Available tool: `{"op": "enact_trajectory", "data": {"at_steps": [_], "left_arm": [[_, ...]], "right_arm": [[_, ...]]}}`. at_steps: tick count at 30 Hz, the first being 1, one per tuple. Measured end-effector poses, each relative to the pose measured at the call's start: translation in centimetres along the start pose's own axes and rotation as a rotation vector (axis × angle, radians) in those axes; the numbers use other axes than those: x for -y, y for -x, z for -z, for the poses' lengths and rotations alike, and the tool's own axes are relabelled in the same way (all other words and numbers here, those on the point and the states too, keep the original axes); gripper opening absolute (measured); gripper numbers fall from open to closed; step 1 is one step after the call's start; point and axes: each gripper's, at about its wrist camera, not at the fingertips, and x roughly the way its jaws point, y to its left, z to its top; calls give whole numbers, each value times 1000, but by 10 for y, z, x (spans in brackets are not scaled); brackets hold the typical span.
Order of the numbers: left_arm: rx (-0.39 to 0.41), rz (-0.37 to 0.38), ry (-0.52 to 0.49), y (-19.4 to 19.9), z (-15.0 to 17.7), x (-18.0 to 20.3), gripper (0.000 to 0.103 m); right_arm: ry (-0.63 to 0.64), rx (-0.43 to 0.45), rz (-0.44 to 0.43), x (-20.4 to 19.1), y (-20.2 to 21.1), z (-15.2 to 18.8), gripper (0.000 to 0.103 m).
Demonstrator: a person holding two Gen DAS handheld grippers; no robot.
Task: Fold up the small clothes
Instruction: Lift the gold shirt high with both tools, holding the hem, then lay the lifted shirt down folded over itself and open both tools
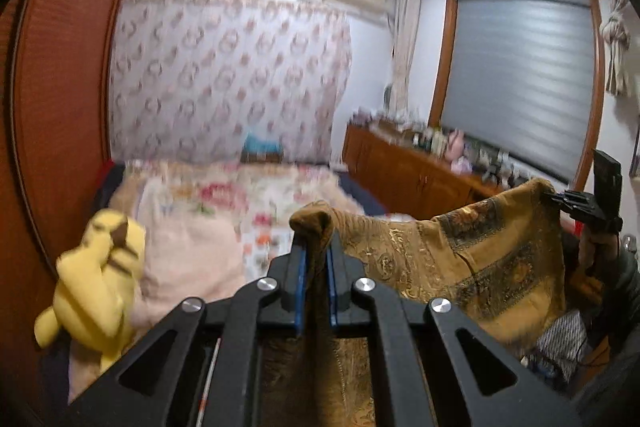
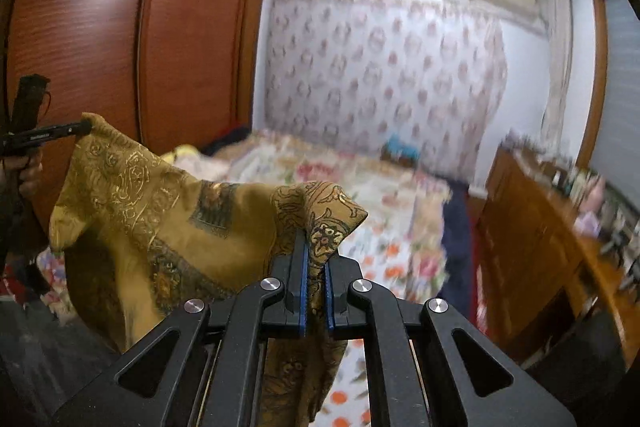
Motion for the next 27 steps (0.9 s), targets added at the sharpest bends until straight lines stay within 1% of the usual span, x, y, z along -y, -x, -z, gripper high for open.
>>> {"op": "enact_trajectory", "data": {"at_steps": [1,3,6,8,9,11,13,15,17,18,19,20,21,22,23,24,26,27], "left_arm": [[21,9,-2,4,-15,0,5],[61,20,9,12,-39,-5,5],[133,9,7,28,-67,-8,5],[169,11,6,37,-80,-9,5],[187,0,-4,41,-87,-9,5],[204,-41,-28,40,-100,-12,5],[197,-68,-35,28,-111,-21,5],[177,-107,-40,7,-117,-31,5],[139,-145,-48,-29,-119,-46,6],[134,-163,-50,-46,-118,-54,6],[124,-180,-53,-71,-113,-64,9],[103,-192,-66,-91,-109,-72,10],[59,-212,-82,-122,-101,-84,12],[24,-222,-89,-142,-94,-88,14],[-25,-230,-97,-168,-83,-96,15],[-85,-238,-102,-197,-71,-109,15],[-185,-238,-101,-237,-47,-123,16],[-246,-243,-98,-259,-32,-135,16]], "right_arm": [[2,20,-1,1,6,-8,3],[15,88,-1,4,25,-36,3],[29,159,18,7,46,-64,3],[38,202,24,9,60,-79,3],[46,227,34,10,65,-89,3],[50,243,42,13,67,-101,3],[55,238,58,18,55,-112,3],[55,202,76,26,27,-120,3],[48,153,107,36,-8,-123,3],[42,107,131,44,-43,-123,3],[33,76,152,48,-72,-122,3],[18,50,169,51,-94,-115,4],[-28,-2,188,67,-135,-107,4],[-62,-45,194,78,-165,-98,5],[-86,-84,190,88,-188,-89,12],[-121,-146,200,99,-223,-74,17],[-173,-239,235,116,-277,-42,22],[-192,-270,232,121,-293,-30,22]]}}
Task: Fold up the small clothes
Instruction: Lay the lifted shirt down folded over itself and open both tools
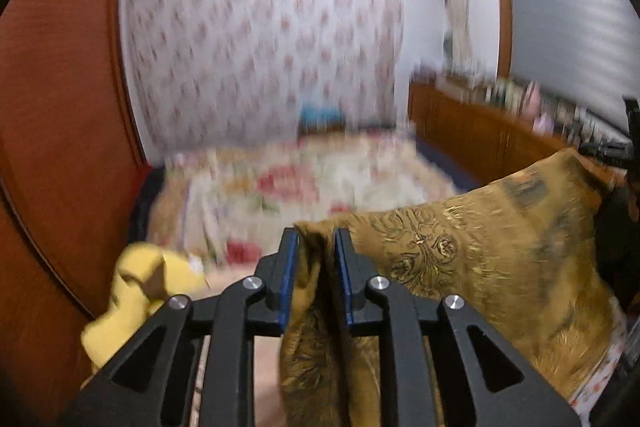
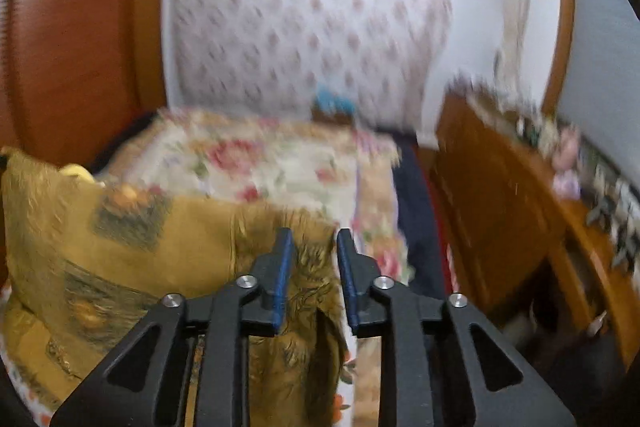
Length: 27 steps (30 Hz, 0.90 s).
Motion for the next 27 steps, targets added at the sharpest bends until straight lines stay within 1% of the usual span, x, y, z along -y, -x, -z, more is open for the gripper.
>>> {"op": "enact_trajectory", "data": {"at_steps": [1,3,5,7,9,11,13,15,16,19,22,24,27], "left_arm": [[-28,-6,-7,-13,5,2,16],[-102,-17,-24,-40,23,-1,18],[-136,0,-20,-45,41,6,26],[-154,15,-13,-41,54,10,29],[-169,32,-5,-32,67,17,29],[-179,43,5,-20,75,21,30],[-220,32,13,-14,83,23,30],[-216,30,4,-4,91,28,30],[-215,37,1,-2,97,29,30],[-218,58,1,7,111,37,30],[-220,91,13,13,124,45,30],[-231,105,8,15,133,52,30],[-244,106,2,13,140,57,30]], "right_arm": [[-14,-37,-5,1,-21,11,22],[-11,-89,-6,-2,-45,32,22],[9,-115,-35,-8,-54,52,23],[27,-132,-48,-10,-56,66,29],[24,-141,-80,-10,-52,82,39],[15,-143,-99,-14,-38,101,43],[13,-148,-106,-18,-32,106,45],[0,-159,-132,-19,-27,123,45],[-2,-166,-135,-19,-29,122,45],[-7,-186,-125,-21,-26,139,45],[-28,-213,-105,-18,-34,151,45],[-38,-230,-106,-17,-39,157,45],[-27,-232,-85,-21,-44,164,45]]}}
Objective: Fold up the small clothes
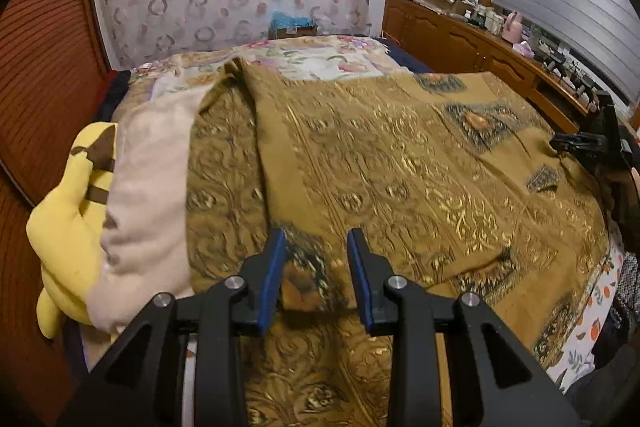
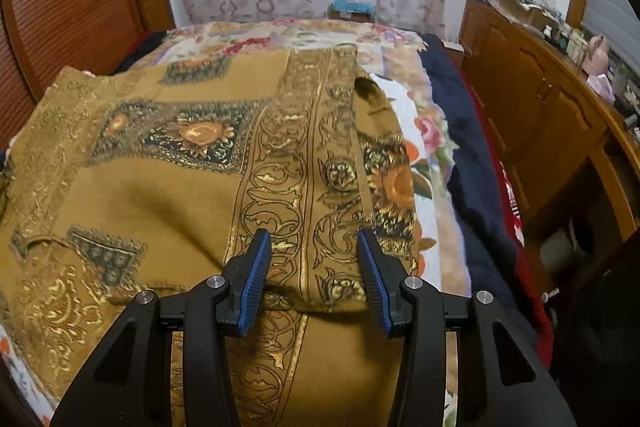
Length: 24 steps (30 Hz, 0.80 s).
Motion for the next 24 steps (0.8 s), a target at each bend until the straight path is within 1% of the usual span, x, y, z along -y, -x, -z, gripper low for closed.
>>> {"op": "enact_trajectory", "data": {"at_steps": [2,5,8,13,14,17,18,20,21,22,24], "left_arm": [[-10,-4,-1,-5,5,1,30],[-26,-35,-10,-14,10,3,30],[-37,-39,-6,-21,14,3,30],[-18,-44,-21,-26,21,3,31],[-12,-43,-22,-27,22,3,33],[9,-42,-39,-30,25,6,41],[2,-43,-48,-31,25,8,45],[-4,-67,-80,-33,25,15,49],[-10,-80,-101,-34,25,19,55],[-11,-103,-127,-35,26,25,56],[-6,-132,-141,-34,26,28,58]], "right_arm": [[2,9,11,-2,0,3,45],[7,20,26,-5,-2,5,46],[10,29,36,-6,-2,6,46],[8,27,34,-7,-2,6,46],[9,28,35,-7,-2,6,46],[8,28,35,-7,-2,6,46],[8,28,35,-7,-1,6,46],[9,28,36,-7,-1,6,46],[8,28,35,-7,-1,6,46],[8,28,35,-8,-2,6,46],[8,28,35,-8,-1,6,46]]}}
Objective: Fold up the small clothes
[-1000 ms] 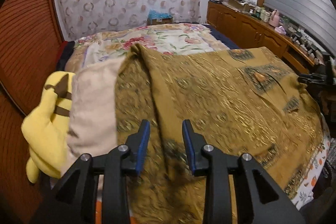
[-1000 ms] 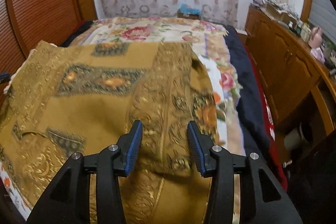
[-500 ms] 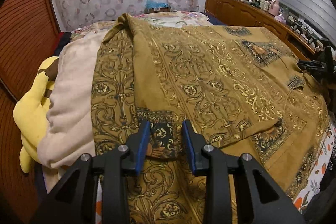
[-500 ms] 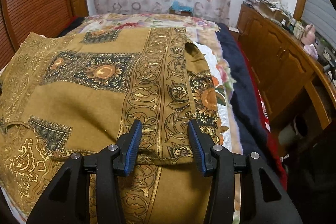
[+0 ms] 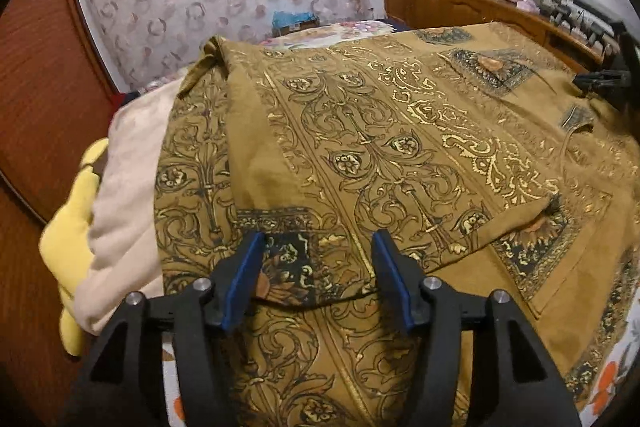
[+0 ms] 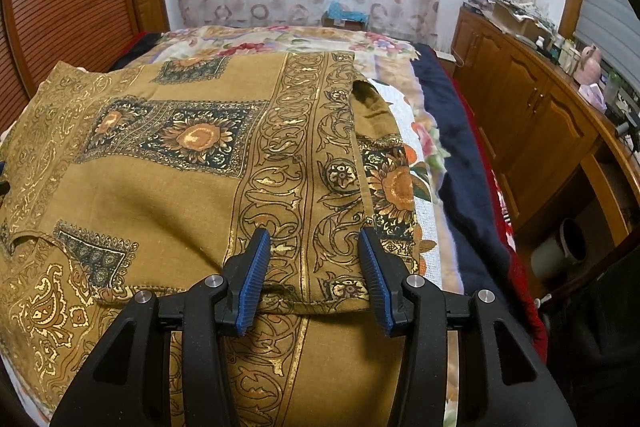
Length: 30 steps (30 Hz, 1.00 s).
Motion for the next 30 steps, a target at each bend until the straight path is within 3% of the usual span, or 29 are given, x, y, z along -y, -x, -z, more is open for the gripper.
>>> {"op": "enact_trajectory", "data": {"at_steps": [5,12,21,23,25,30], "left_arm": [[-6,41,36,-1,-1,-9,59],[-7,31,52,0,0,-10,59],[27,0,168,26,6,-25,59],[11,0,166,22,7,-27,56],[-13,9,163,16,9,-27,38],[-23,24,167,11,8,-25,31]], "right_arm": [[1,0,1,0,0,0,46],[0,0,1,-1,0,0,46],[1,0,2,-1,0,0,46],[1,0,2,0,-1,0,46],[1,0,2,-1,-1,0,46],[9,2,14,-2,0,0,46]]}}
